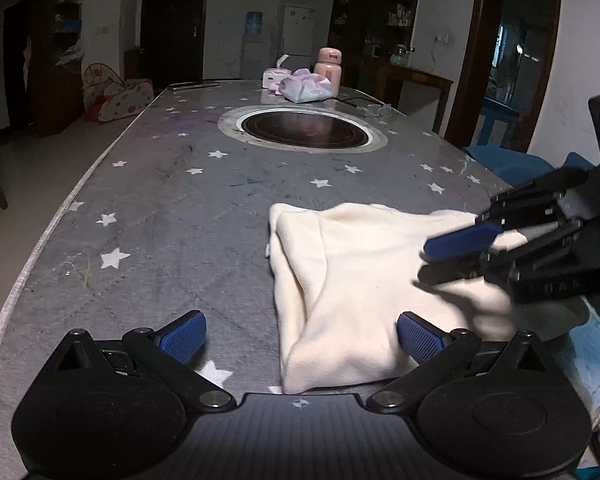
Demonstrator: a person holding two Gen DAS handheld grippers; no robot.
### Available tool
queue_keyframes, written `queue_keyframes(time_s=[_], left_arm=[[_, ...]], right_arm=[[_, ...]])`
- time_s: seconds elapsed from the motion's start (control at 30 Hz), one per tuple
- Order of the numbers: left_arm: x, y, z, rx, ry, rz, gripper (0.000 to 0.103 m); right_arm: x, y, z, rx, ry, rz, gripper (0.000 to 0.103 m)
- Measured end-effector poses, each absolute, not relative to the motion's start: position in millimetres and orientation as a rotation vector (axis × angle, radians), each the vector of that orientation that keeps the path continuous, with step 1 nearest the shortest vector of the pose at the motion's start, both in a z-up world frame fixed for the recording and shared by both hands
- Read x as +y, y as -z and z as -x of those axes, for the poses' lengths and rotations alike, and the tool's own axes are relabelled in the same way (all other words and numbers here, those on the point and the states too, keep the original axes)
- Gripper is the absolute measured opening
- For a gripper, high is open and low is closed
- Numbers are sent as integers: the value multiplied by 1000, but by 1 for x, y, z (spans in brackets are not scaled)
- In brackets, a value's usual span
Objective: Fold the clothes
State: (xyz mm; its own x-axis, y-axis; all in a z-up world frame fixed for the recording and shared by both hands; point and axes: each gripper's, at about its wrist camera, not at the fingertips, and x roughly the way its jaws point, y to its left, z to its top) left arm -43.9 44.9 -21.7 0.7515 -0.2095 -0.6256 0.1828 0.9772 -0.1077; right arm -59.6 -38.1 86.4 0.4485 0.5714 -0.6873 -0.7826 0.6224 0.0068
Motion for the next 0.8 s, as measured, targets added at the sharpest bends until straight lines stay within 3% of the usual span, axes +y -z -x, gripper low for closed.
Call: queue_keyframes(time_s=[0.23,0.37,0.8], left_arm=[[52,30,42,716,207,92,103],[52,31,43,712,203,79,103],[53,31,44,705,206,80,103]], right_arm=[[-25,-86,17,729,-823,261,23],[-23,-73,-5,784,-762,229,13],[6,-75,-11,763,-755,241,12]])
